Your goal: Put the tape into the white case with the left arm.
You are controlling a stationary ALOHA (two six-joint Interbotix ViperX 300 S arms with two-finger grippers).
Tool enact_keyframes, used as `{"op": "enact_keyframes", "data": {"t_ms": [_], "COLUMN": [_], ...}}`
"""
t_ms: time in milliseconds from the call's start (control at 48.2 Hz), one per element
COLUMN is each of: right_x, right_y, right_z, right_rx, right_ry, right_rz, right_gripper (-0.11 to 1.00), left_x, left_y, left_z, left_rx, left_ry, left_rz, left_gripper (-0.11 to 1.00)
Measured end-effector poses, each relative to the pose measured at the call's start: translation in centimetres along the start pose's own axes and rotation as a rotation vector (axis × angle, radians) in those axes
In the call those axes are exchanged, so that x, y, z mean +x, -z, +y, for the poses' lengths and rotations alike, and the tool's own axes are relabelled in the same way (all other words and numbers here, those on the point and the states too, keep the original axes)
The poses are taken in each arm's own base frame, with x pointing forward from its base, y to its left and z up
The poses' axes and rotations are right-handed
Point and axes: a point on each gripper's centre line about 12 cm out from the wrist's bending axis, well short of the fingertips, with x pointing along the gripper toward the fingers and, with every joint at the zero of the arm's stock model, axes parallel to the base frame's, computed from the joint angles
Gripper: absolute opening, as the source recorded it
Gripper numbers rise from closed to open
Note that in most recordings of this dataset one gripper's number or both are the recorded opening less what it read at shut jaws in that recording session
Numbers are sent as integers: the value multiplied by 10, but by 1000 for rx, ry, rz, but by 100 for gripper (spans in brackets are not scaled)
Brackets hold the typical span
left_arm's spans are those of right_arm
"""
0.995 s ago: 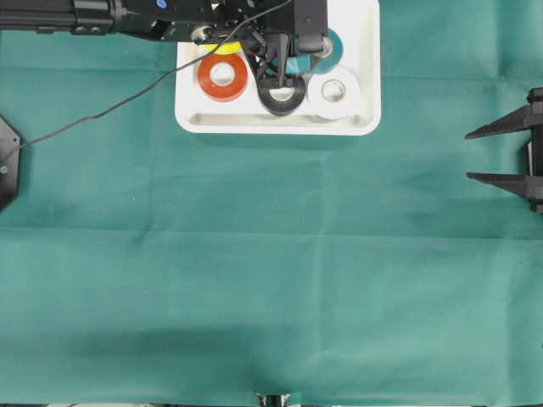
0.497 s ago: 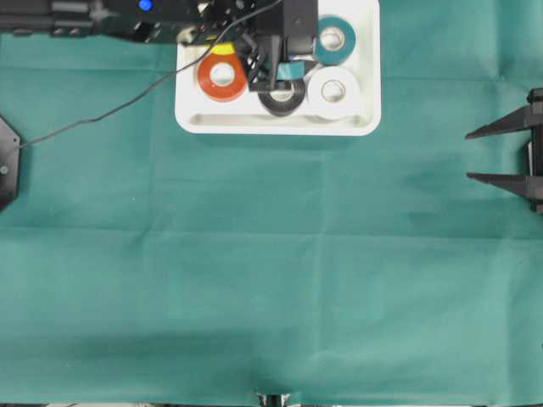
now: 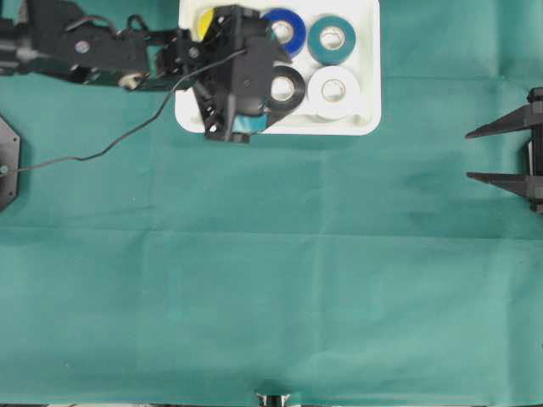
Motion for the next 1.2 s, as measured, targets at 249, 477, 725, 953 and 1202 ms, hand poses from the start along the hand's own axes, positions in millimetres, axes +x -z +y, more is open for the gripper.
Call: {"op": "enact_keyframes", "data": {"t_ms": [249,477,725,953,1202], "right_x": [0,0,0,0,0], "right_y": [0,1,0,0,0], "right_z": [0,0,0,0,0], "right_rx": [-2,2,1,2,0], "right_ry": [0,0,-1,0,0], "right_rz": [0,1,0,0,0], "right_gripper": [98,98,98,98,98], "left_x": [-27,-53,-82,-96,-102], "left_y": [3,12,16,23,30], "left_z": [-25,-43,-58,-67,-70], "left_rx": [-54,-100,-149,-191,-197], "left_ry": [41,58,72,92,89], "left_rz": [-21,-78,-186,-220,-252], "left_gripper": [97,97,97,97,96]}}
